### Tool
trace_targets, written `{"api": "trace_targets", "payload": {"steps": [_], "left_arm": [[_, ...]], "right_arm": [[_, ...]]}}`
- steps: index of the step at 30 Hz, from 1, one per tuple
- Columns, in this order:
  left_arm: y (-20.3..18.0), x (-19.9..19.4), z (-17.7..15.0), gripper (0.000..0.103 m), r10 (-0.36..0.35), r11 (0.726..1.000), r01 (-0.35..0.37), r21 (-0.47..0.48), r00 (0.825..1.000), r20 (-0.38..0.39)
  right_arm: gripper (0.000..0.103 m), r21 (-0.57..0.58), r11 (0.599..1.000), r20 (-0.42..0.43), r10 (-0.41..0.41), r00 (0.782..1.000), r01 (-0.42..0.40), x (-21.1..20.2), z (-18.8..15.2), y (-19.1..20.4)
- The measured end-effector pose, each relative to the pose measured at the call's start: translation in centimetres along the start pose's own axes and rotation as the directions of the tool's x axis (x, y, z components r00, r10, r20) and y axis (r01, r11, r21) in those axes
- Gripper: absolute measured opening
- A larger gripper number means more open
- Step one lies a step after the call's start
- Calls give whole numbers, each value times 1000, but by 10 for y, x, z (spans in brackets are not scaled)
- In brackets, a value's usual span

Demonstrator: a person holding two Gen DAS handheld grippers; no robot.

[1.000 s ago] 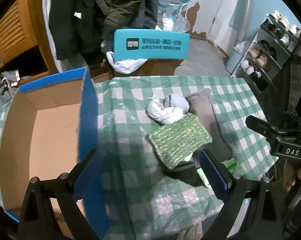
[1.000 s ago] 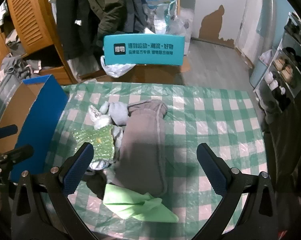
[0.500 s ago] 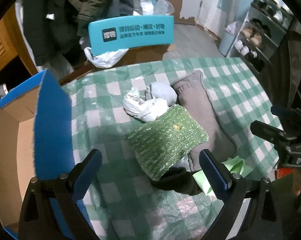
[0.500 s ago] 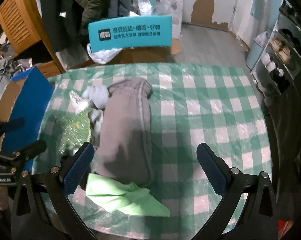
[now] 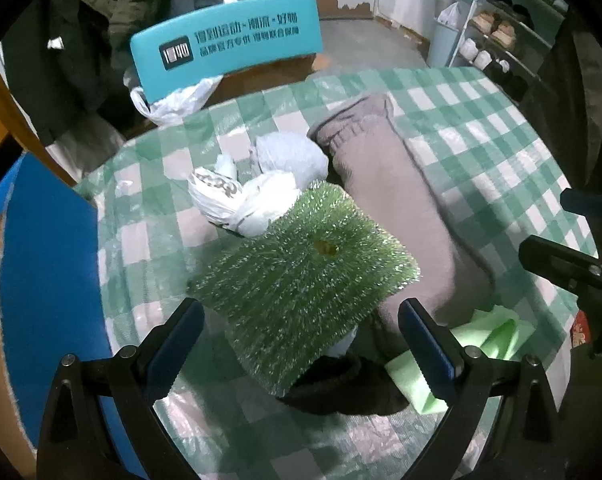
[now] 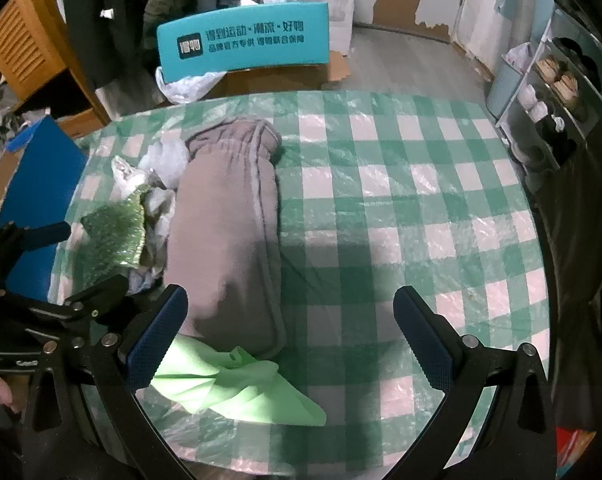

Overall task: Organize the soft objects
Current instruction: 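Grasp the green scrubber pad with the left tool while the right tool grasps the grey pouch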

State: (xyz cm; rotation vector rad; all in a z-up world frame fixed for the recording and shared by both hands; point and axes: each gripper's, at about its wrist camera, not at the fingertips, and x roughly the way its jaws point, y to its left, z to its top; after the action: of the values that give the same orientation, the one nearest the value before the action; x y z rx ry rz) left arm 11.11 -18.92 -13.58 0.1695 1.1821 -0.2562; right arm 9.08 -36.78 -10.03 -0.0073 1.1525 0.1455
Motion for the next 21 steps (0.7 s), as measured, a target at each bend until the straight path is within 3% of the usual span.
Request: {"api": "trace_targets", "payload": {"steps": [3,5,15,21], "left_arm": [[3,6,0,91,-23,999,23,-22,1000,-5],[7,8,0,79,-42,998,41,-41,999,-14],[29,2,-1,67,-148,981,148,-125,989,10],[39,-2,-4,47,-199,966,200,-163,980,23]], "right_arm": [[101,0,1000,-13,2,1000,-2,7,1,1],[101,-4,1000,-22,1,1000,-1,11,1,3],[101,-28,1000,-39,5,999,-6,20,7,15],[101,-55,998,-49,7,999,-9,30,10,27]]}}
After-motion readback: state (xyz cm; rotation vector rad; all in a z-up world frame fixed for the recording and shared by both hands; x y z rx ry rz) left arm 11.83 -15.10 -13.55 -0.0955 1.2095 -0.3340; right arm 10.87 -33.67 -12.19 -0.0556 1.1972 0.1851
